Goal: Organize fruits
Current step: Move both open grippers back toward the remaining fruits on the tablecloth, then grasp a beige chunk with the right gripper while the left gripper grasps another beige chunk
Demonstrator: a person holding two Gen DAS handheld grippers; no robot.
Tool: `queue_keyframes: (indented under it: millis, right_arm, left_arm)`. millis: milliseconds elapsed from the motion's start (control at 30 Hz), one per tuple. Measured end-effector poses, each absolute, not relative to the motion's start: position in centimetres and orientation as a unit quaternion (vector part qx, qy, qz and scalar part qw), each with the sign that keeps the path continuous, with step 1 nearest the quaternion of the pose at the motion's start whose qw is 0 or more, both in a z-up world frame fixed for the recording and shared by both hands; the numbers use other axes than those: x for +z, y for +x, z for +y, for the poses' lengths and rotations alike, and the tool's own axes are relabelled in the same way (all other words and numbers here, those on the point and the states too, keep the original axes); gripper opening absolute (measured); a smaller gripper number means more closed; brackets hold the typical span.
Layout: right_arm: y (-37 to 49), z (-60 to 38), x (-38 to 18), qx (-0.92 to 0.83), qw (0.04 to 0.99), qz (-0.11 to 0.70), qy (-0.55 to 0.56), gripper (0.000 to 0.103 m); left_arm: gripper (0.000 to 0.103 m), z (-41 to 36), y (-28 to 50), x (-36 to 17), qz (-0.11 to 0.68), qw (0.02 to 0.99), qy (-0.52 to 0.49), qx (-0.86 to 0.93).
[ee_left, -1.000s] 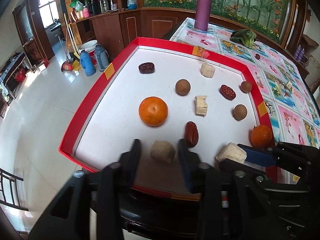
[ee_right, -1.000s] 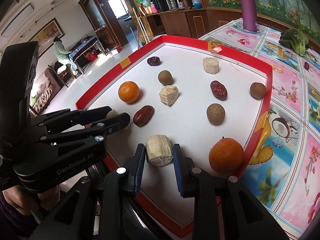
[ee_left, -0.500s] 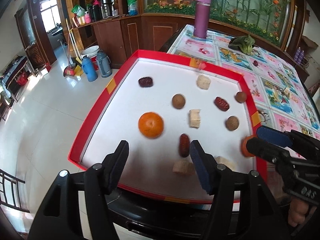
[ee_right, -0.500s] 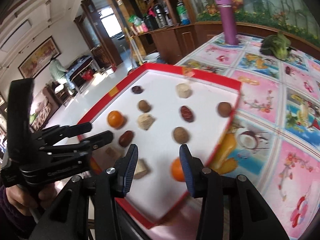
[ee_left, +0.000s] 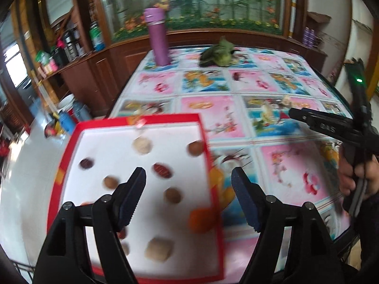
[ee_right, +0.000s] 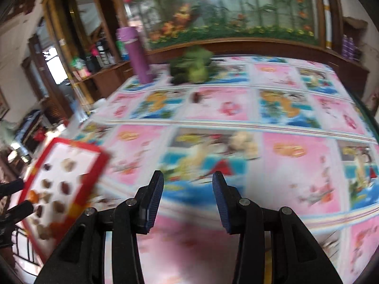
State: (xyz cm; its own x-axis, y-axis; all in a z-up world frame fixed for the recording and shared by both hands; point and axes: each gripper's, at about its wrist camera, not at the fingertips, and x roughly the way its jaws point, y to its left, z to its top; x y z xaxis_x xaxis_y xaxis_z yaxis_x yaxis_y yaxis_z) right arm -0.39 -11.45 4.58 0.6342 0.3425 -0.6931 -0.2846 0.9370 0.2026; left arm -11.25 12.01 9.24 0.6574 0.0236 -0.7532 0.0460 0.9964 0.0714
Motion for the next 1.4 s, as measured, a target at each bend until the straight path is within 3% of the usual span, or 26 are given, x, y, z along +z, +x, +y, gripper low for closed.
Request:
queue_keyframes:
  millis: [200, 433, 567, 867, 1100, 1400]
  right_arm:
    - [3.9, -14.4, 2.7, 0.128, 0.895, 0.424, 0.04, 0.041]
    - [5.8, -14.8, 1.6, 0.111, 0.895, 0.43, 0.032, 0.016]
    - [6.3, -15.5, 1.6, 0.126, 0.893, 0.428, 0.052, 0.015]
    - [6.4, -22.8, 3.5, 0.112, 0.877, 0.406, 0.229, 0.015]
    - [6.4, -24.4, 4.4, 0.102, 0.879, 0.392, 0.252, 0.015]
    - [6.5, -24.6, 4.7, 0.109, 0.876, 0.387, 0.267, 0.015]
  left_arm:
    - [0.077, 6.9, -6.0, 8.8, 0.434, 0.897, 0.07, -0.049]
    - [0.077, 4.1, -3.8, 8.5, 0.445, 0.89, 0.08, -0.066]
    - [0.077, 2.8, -2.6, 8.5, 0.445, 0.888, 0.084, -0.078]
    - [0.077, -2.8, 3.3, 6.1, 0.445, 0.883, 0.078, -0.128]
    - [0.076, -6.5, 7.2, 4.3, 0.447, 0.879, 0.084, -0.141]
    - [0.045, -7.7, 9.8, 2.1, 0.468, 0.868, 0.076, -0.144]
